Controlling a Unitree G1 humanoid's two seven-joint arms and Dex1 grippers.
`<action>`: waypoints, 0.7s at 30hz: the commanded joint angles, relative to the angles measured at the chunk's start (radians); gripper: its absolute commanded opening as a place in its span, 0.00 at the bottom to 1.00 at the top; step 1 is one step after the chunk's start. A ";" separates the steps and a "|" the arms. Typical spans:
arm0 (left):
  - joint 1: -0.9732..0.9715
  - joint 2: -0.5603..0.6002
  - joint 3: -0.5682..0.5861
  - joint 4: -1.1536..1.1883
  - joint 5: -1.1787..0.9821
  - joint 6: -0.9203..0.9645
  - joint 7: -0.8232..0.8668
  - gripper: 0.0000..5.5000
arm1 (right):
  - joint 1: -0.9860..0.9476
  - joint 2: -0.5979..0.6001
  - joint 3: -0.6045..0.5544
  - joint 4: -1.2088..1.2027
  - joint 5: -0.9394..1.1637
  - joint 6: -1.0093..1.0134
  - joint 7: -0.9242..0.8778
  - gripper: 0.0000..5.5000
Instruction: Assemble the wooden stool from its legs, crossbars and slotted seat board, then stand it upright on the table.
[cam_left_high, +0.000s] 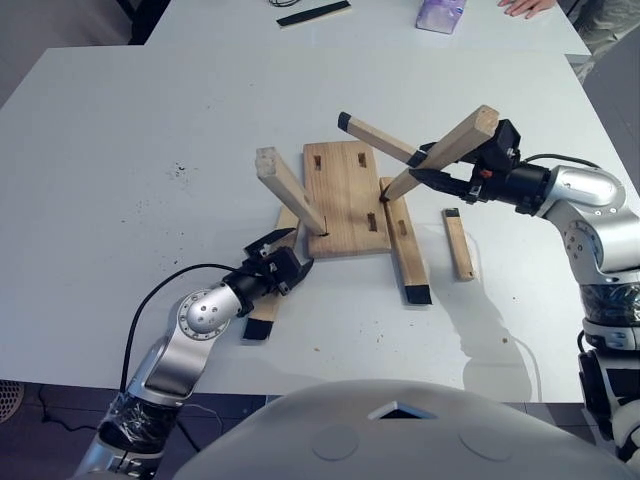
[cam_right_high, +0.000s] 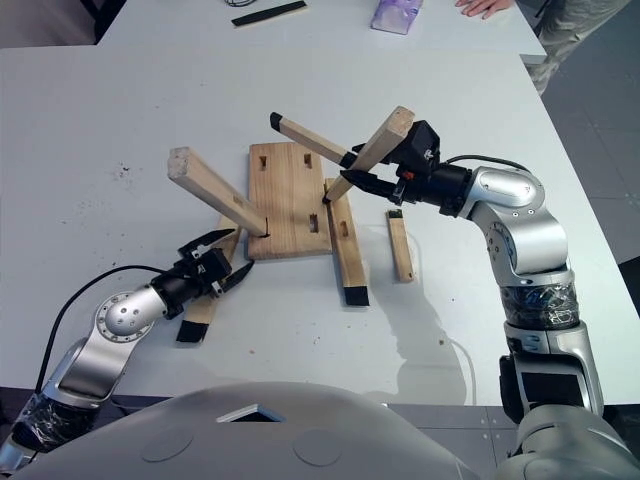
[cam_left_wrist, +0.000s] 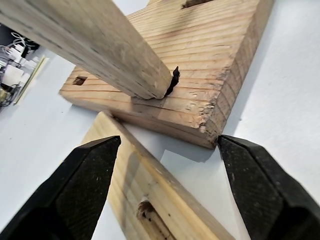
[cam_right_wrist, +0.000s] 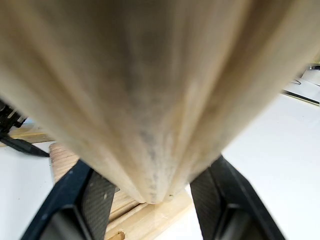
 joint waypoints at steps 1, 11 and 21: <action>-0.003 0.037 0.033 0.049 0.010 -0.013 -0.001 0.66 | 0.047 -0.003 0.003 -0.052 0.024 0.037 0.007 0.36; -0.070 0.058 0.094 0.201 -0.006 -0.093 0.015 0.66 | 0.081 0.000 -0.017 -0.209 0.130 0.171 -0.036 0.36; -0.103 0.052 0.069 0.231 -0.004 -0.134 -0.001 0.66 | 0.023 0.033 -0.005 -0.234 0.156 0.197 -0.074 0.36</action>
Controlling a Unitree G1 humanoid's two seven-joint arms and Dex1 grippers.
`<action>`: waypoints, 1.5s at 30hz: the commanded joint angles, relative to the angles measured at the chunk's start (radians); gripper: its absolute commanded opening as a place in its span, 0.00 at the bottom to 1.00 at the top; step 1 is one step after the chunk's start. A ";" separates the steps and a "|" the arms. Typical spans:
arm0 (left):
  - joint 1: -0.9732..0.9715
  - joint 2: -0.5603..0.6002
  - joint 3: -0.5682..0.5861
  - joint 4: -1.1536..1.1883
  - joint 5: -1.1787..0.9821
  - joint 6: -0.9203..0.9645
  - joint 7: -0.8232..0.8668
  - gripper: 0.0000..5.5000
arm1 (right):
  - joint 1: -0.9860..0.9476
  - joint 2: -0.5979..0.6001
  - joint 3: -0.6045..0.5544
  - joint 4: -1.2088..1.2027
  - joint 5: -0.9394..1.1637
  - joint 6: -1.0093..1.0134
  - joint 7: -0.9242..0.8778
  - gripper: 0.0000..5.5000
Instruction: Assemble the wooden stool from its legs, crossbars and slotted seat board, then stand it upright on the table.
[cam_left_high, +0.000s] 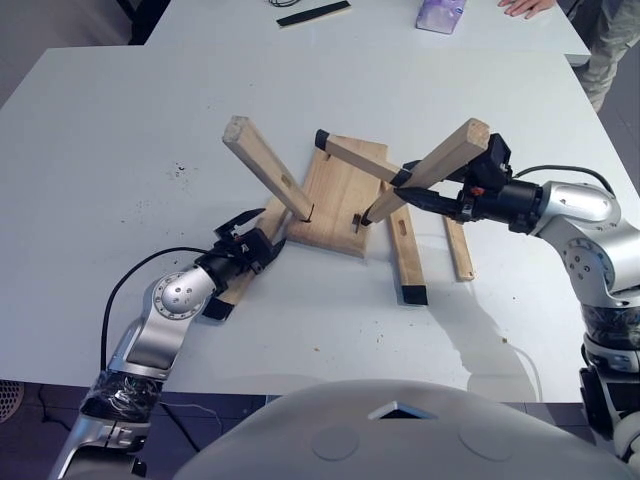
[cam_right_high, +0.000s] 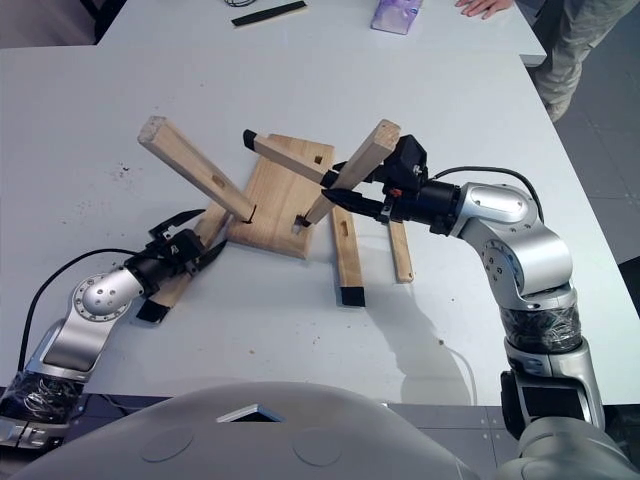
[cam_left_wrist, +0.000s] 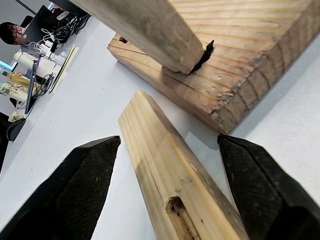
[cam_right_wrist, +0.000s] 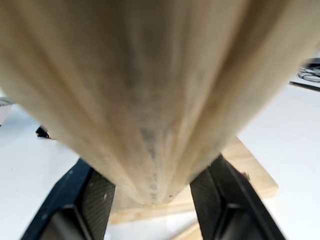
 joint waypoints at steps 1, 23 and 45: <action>-0.005 0.004 -0.025 0.023 0.017 0.010 -0.018 0.66 | -0.029 0.014 0.006 -0.018 0.012 0.007 -0.009 0.36; -0.061 -0.024 -0.048 -0.038 -0.021 0.077 -0.049 0.66 | 0.016 -0.031 0.141 0.145 -0.142 -0.182 0.148 0.36; -0.164 -0.088 -0.045 -0.201 -0.073 0.248 -0.120 0.66 | -0.095 -0.024 0.301 0.332 -0.234 -0.251 0.284 0.36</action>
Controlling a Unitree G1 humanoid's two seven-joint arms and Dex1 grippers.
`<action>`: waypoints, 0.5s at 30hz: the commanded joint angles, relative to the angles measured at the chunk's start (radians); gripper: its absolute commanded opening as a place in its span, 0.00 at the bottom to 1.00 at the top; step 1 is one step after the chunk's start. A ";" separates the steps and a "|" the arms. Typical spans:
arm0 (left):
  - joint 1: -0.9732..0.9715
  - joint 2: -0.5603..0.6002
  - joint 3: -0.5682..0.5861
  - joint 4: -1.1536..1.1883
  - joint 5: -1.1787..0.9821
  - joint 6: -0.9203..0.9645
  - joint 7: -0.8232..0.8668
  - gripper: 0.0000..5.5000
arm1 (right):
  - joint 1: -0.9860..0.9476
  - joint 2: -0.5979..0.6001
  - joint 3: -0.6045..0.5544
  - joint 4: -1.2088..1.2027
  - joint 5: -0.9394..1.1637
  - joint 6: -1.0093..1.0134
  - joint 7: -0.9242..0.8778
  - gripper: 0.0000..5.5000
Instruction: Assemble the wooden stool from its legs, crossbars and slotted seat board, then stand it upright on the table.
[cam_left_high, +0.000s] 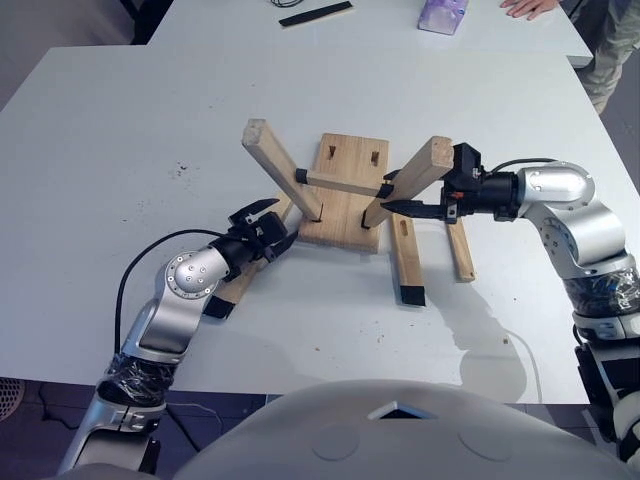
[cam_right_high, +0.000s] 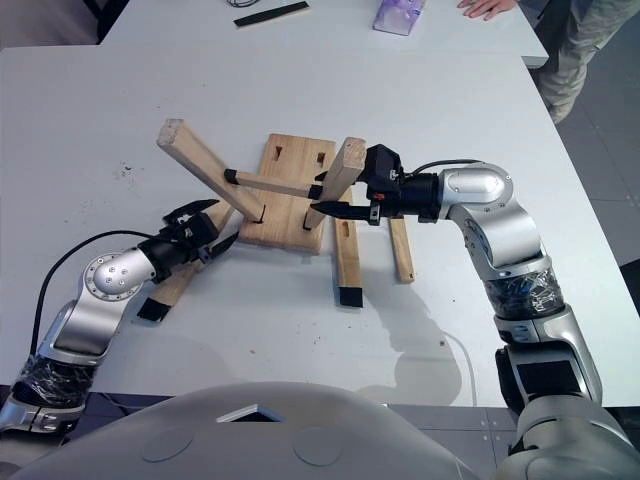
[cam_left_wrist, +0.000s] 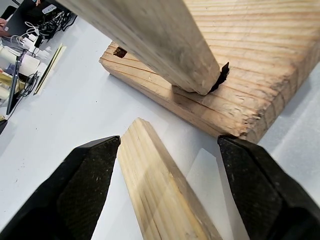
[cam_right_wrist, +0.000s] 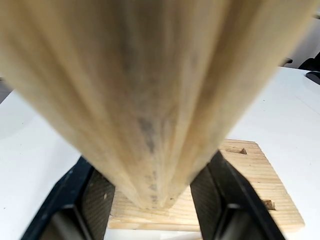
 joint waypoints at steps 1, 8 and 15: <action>-0.073 -0.035 -0.004 -0.072 -0.063 -0.009 -0.016 0.66 | 0.038 0.005 0.114 0.072 -0.075 0.029 0.059 0.36; -0.140 -0.032 0.025 -0.111 -0.133 0.009 -0.046 0.66 | 0.025 0.016 0.161 0.154 -0.106 0.001 0.078 0.36; -0.098 0.036 -0.001 -0.128 -0.190 -0.032 -0.153 0.66 | 0.013 0.035 0.179 0.218 -0.114 -0.001 0.086 0.36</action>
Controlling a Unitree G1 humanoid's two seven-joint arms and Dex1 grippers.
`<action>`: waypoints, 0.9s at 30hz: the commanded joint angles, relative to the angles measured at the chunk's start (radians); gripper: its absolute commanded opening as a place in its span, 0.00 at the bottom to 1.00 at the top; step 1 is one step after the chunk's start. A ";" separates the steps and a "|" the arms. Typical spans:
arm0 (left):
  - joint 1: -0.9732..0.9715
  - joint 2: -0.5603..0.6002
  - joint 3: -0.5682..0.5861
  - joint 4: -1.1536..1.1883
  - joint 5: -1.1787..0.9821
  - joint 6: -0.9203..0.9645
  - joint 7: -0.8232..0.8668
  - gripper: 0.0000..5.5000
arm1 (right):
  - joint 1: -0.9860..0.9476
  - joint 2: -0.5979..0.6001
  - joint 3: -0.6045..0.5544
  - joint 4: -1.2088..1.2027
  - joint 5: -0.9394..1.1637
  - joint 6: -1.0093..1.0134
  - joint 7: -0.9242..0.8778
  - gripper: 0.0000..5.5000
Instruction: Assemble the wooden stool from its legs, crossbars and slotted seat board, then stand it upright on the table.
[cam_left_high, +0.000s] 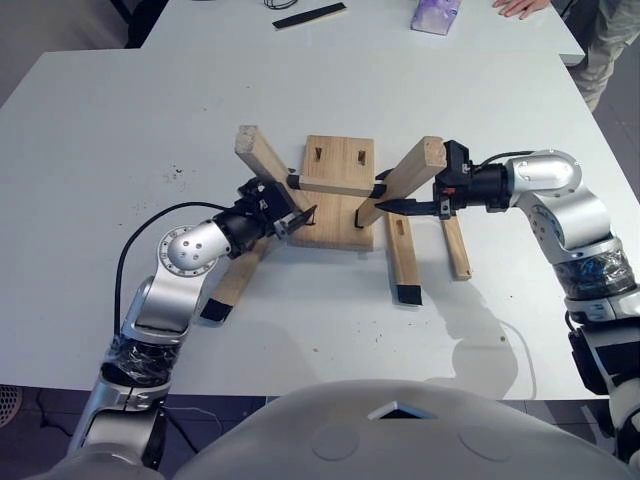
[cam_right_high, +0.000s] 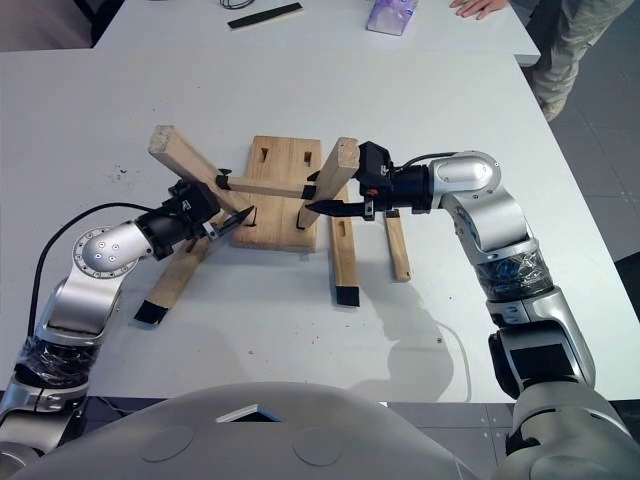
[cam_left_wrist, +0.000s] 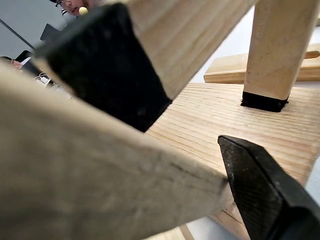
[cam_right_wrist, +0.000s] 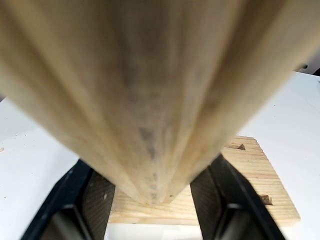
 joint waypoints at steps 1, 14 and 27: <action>0.034 0.059 -0.038 -0.058 -0.053 -0.057 -0.107 0.66 | 0.087 0.016 0.122 0.110 -0.105 0.068 0.020 0.36; 0.071 0.175 -0.029 0.099 -0.261 -0.053 -0.342 0.66 | 0.056 -0.004 0.138 0.139 -0.110 0.097 0.096 0.36; 0.092 0.242 0.254 -0.021 -0.544 0.165 -0.293 0.66 | 0.042 0.017 0.112 0.175 -0.103 0.116 0.033 0.36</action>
